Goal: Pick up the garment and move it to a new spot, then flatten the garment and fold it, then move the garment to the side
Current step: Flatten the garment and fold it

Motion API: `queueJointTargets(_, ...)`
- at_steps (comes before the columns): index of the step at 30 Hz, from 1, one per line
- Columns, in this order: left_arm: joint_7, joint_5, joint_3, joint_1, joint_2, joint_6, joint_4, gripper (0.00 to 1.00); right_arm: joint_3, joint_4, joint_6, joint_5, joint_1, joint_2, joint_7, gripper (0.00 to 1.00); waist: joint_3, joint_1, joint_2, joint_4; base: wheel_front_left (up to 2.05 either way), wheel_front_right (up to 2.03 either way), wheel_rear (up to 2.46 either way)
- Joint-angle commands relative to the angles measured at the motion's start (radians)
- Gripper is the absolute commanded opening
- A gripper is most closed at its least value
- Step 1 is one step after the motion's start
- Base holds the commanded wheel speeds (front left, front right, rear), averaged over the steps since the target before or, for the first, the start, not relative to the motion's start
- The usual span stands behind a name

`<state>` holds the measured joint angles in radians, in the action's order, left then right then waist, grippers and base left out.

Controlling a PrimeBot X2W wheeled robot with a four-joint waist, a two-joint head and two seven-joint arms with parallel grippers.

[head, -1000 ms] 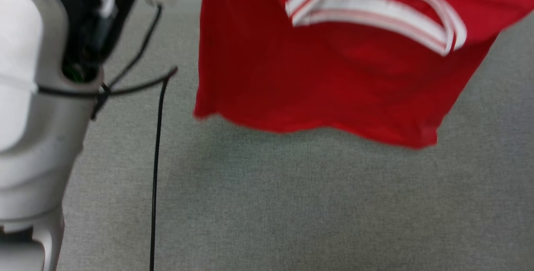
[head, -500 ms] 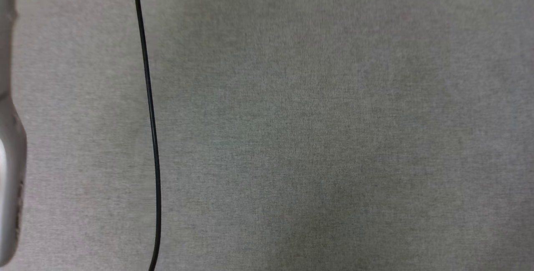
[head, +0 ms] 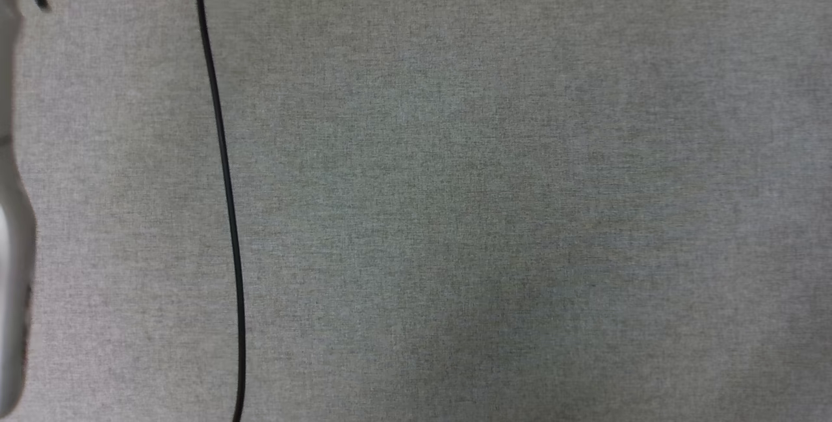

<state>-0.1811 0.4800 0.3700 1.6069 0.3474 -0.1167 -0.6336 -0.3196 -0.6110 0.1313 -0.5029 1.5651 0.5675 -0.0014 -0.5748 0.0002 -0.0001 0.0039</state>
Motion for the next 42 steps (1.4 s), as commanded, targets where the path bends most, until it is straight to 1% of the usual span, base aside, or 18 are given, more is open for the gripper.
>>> queueJointTargets(1, -0.026, 0.013, 0.004, -0.063, 0.015, -0.006, 0.009, 0.0, -0.034, -0.005, -0.001, -0.016, -0.053, -0.001, -0.031, 0.0, 0.01, -0.0002, 0.0001, -0.005, 0.0, 0.0, 0.0)
queueJointTargets(5, -0.053, 0.036, -0.006, -0.198, 0.04, -0.005, 0.049, 0.0, -0.091, 0.014, -0.001, -0.055, -0.15, 0.008, -0.085, 0.0, 0.04, -0.0002, 0.0001, -0.012, 0.0, 0.0, 0.0)
queueJointTargets(9, -0.068, 0.056, -0.025, -0.368, 0.068, 0.016, 0.118, 0.0, -0.157, 0.051, -0.001, -0.092, -0.293, 0.02, -0.124, 0.0, 0.082, -0.0002, 0.0001, -0.015, 0.0, 0.0, 0.0)
queueJointTargets(10, -0.068, 0.056, -0.025, -0.368, 0.068, 0.016, 0.118, 0.0, -0.157, 0.051, -0.001, -0.092, -0.293, 0.02, -0.124, 0.0, 0.082, -0.0002, 0.0001, -0.015, 0.0, 0.0, 0.0)
queueJointTargets(12, -0.071, 0.074, -0.036, -0.469, 0.076, 0.029, 0.157, 0.0, -0.182, 0.077, -0.001, -0.113, -0.376, 0.027, -0.137, 0.0, 0.106, -0.0002, 0.0001, -0.016, 0.0, 0.0, 0.0)
queueJointTargets(13, -0.072, 0.096, -0.046, -0.616, 0.086, 0.058, 0.222, 0.0, -0.202, 0.111, -0.001, -0.131, -0.497, 0.039, -0.153, 0.0, 0.14, -0.0002, 0.0001, -0.015, 0.0, 0.0, 0.0)
queueJointTargets(14, -0.072, 0.099, -0.046, -0.663, 0.089, 0.068, 0.243, 0.0, -0.201, 0.119, -0.001, -0.136, -0.535, 0.043, -0.16, 0.0, 0.153, -0.0002, 0.0001, -0.014, 0.0, 0.0, 0.0)
queueJointTargets(18, -0.059, 0.128, -0.041, -0.859, 0.088, 0.107, 0.332, 0.0, -0.187, 0.149, -0.001, -0.16, -0.703, 0.052, -0.177, 0.0, 0.205, -0.0002, 0.0001, -0.011, 0.0, 0.0, 0.0)
queueJointTargets(19, -0.048, 0.148, -0.039, -0.994, 0.095, 0.135, 0.386, 0.0, -0.163, 0.175, -0.001, -0.166, -0.821, 0.059, -0.184, 0.0, 0.244, -0.0002, 0.0001, -0.016, 0.0, 0.0, 0.0)
queueJointTargets(24, -0.034, 0.173, -0.041, -1.2, 0.111, 0.182, 0.466, 0.0, -0.138, 0.199, -0.001, -0.149, -1.008, 0.035, -0.169, 0.0, 0.31, -0.0002, 0.0001, -0.032, 0.0, 0.0, 0.0)
queueJointTargets(27, -0.032, 0.192, -0.049, -1.311, 0.122, 0.209, 0.494, 0.0, -0.126, 0.213, -0.001, -0.135, -1.113, 0.008, -0.152, 0.0, 0.353, -0.0002, 0.0001, -0.037, 0.0, 0.0, 0.0)
queueJointTargets(29, -0.032, 0.199, -0.049, -1.372, 0.128, 0.223, 0.504, 0.0, -0.109, 0.222, -0.001, -0.124, -1.173, -0.001, -0.144, 0.0, 0.383, -0.0002, 0.0001, -0.038, 0.0, 0.0, 0.0)
queueJointTargets(33, -0.019, 0.222, -0.044, -1.475, 0.129, 0.237, 0.523, 0.0, -0.082, 0.245, -0.001, -0.115, -1.293, -0.024, -0.108, 0.0, 0.438, -0.0002, 0.0001, -0.033, 0.0, 0.0, 0.0)
queueJointTargets(39, -0.008, 0.251, -0.046, -1.608, 0.132, 0.268, 0.544, 0.0, -0.007, 0.28, -0.001, -0.102, -1.462, -0.037, -0.068, 0.0, 0.497, -0.0002, 0.0001, -0.025, 0.0, 0.0, 0.0)
queueJointTargets(42, 0.004, 0.25, -0.029, -1.658, 0.136, 0.275, 0.55, 0.0, 0.041, 0.295, -0.001, -0.104, -1.551, -0.04, -0.049, 0.0, 0.523, -0.0002, 0.0001, -0.009, 0.0, 0.0, 0.0)
